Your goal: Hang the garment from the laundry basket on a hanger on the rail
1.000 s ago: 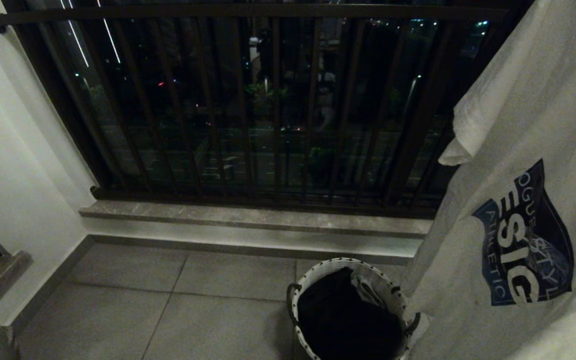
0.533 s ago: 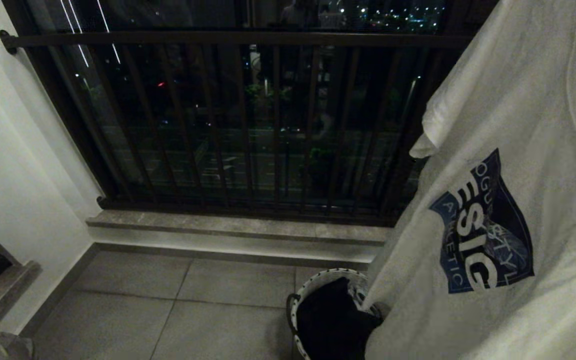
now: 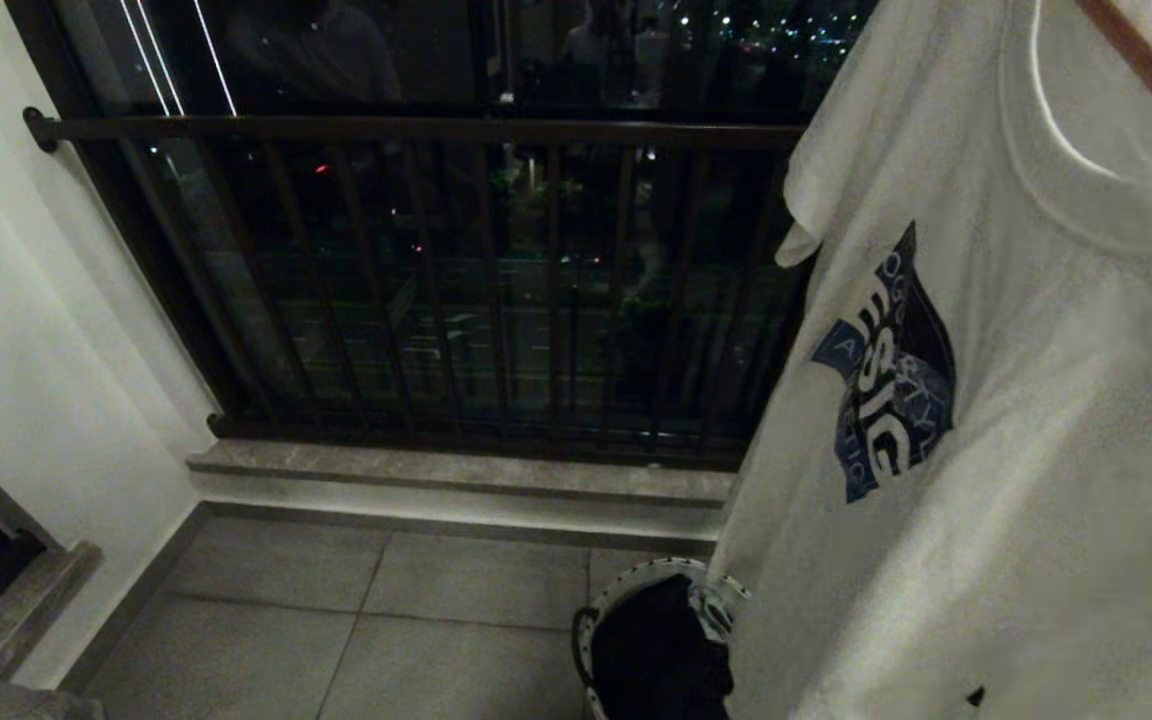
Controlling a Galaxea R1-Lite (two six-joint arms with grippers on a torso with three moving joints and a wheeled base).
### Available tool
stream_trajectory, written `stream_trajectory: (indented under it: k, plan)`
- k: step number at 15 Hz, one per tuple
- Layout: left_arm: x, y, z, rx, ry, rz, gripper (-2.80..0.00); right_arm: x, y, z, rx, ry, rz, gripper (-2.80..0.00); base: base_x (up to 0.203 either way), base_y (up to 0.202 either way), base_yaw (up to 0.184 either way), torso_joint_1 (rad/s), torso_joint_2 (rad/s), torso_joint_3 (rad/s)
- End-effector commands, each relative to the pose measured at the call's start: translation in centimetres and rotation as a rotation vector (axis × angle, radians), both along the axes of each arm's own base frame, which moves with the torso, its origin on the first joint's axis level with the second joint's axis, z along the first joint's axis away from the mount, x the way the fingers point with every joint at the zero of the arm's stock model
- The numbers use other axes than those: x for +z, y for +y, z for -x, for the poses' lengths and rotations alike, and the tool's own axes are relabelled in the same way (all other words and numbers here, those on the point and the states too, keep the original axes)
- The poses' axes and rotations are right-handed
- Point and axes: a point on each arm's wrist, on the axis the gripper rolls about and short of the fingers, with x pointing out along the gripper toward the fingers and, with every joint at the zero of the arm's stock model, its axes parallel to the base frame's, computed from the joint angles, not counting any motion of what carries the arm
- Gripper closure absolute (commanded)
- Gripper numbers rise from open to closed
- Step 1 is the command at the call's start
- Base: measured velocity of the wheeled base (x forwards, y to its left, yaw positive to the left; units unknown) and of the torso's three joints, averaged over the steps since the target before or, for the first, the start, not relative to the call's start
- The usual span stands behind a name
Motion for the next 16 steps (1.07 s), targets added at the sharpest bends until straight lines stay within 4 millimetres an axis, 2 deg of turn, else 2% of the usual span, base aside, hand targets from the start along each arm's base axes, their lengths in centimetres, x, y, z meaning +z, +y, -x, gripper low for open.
stream_trajectory:
  k: [1,5,7,10,16]
  plan:
    - [0.0,0.0,0.0,0.0,0.0,0.0,0.0,-0.8,1.0,-2.2,0.001,0.06,0.013,0.0,0.0,0.0,0.0,0.262,-0.6,-0.332]
    - [0.0,0.0,0.0,0.0,0.0,0.0,0.0,-1.9,0.9,-5.0,-0.028,0.09,0.018,0.0,0.0,0.0,0.0,0.112,-0.25,-0.144]
    - [0.0,0.0,0.0,0.0,0.0,0.0,0.0,-1.5,0.6,-6.1,0.005,0.038,-0.005,0.0,0.0,0.0,0.0,0.0,0.0,0.0]
    - [0.0,0.0,0.0,0.0,0.0,0.0,0.0,-1.7,0.0,-7.7,0.059,0.051,-0.006,0.0,0.0,0.0,0.0,0.0,0.0,0.0]
    - [0.0,0.0,0.0,0.0,0.0,0.0,0.0,-1.9,0.5,-9.5,0.058,0.052,0.01,0.0,0.0,0.0,0.0,0.0,0.0,0.0]
